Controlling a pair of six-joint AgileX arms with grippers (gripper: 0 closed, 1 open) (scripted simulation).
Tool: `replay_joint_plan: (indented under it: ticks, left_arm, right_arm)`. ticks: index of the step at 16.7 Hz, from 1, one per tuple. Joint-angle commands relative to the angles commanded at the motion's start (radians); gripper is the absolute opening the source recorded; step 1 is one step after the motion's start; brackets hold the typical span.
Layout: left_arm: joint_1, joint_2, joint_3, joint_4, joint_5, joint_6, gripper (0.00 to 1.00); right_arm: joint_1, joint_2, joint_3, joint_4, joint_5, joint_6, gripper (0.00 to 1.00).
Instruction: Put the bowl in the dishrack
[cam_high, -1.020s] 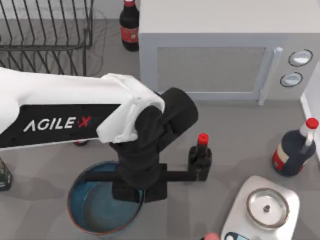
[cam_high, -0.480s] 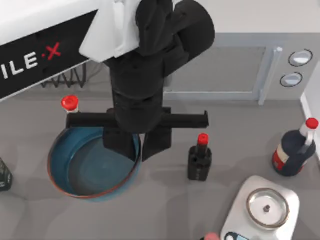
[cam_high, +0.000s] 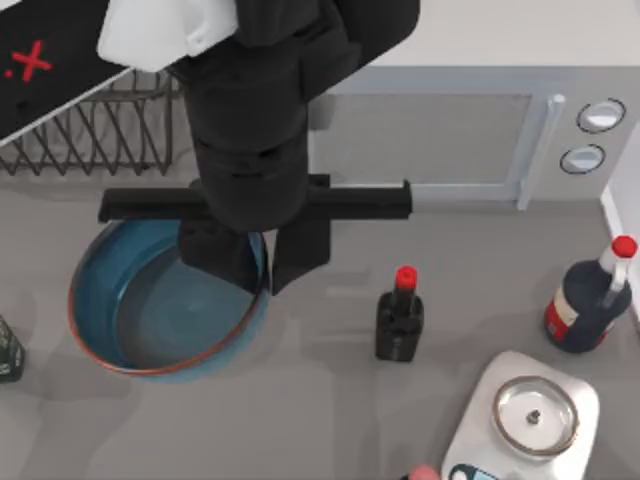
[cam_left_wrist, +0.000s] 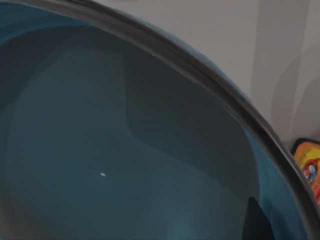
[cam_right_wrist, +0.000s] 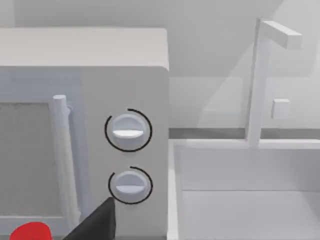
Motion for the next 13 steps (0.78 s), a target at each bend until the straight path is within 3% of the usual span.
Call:
replay_joint_plan:
  ticks: [5,8,13]
  left_arm:
    - [0.108,-0.063,-0.006,0.109,0.002,0.067,0.0]
    - [0.286,-0.161,-0.048,0.302,0.012,0.176,0.0]
    - [0.638,-0.395,-0.25,0.775,0.056,0.439,0.0]
  right_arm:
    - [0.0,0.0,0.0,0.0,0.0,0.0,1.0]
    - [0.0,0.0,0.0,0.0,0.0,0.0,1.0]
    - [0.0,0.0,0.0,0.0,0.0,0.0,1.0]
